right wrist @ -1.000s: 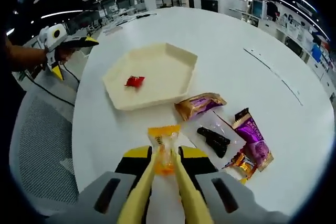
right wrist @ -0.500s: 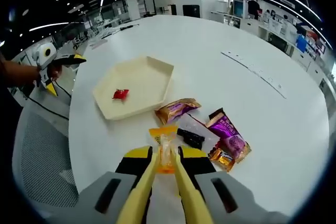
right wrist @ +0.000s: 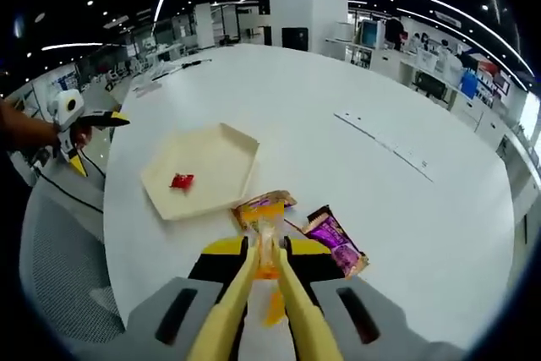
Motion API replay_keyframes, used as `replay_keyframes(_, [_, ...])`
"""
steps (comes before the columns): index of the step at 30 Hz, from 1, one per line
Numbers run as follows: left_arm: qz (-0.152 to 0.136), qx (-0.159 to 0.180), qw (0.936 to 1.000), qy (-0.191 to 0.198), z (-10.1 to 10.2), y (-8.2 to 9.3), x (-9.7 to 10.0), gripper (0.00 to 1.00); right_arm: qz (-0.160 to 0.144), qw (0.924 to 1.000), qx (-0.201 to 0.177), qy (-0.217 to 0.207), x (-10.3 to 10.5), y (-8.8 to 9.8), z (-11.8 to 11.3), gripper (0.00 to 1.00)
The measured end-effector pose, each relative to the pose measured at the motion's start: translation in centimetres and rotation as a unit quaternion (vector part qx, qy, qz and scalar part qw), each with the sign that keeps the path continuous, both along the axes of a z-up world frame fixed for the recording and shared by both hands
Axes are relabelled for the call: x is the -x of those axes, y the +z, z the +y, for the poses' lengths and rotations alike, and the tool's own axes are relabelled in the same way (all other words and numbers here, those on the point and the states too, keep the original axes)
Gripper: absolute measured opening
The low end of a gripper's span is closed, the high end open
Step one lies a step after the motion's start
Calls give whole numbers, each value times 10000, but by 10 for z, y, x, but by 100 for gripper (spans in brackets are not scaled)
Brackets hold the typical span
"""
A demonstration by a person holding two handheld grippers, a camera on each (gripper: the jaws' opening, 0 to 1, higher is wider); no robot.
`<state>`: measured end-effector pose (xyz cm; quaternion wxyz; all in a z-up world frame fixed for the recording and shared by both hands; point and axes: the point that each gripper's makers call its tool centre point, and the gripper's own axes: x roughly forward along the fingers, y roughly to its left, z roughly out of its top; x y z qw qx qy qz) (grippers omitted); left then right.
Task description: Place the target food into the container with the food tongs after gripping and lifting it, then release it inside without dropping or visibly crushing the food.
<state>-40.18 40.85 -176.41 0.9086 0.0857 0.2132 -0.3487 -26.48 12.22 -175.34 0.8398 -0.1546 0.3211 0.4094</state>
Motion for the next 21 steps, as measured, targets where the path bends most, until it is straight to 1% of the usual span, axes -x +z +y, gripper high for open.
replay_keyframes(4, [-13,7,10000,9,0,0,0,89,-105,9999,-10,-9,-3,6,2,16])
replay_keyframes(13, [-30,28,10000,22,1,2,-1,89,-149,9998,-82,103,-2,13,18,17])
replay_keyframes(15, [-30,30,10000,29,1,2,-1,89,-169,9997,-107,153,-3,14,24,17])
replay_keyframes(21, [-44,41,10000,34,1,3,-1,89,-214,9992,-183,292,-4,18,51,17])
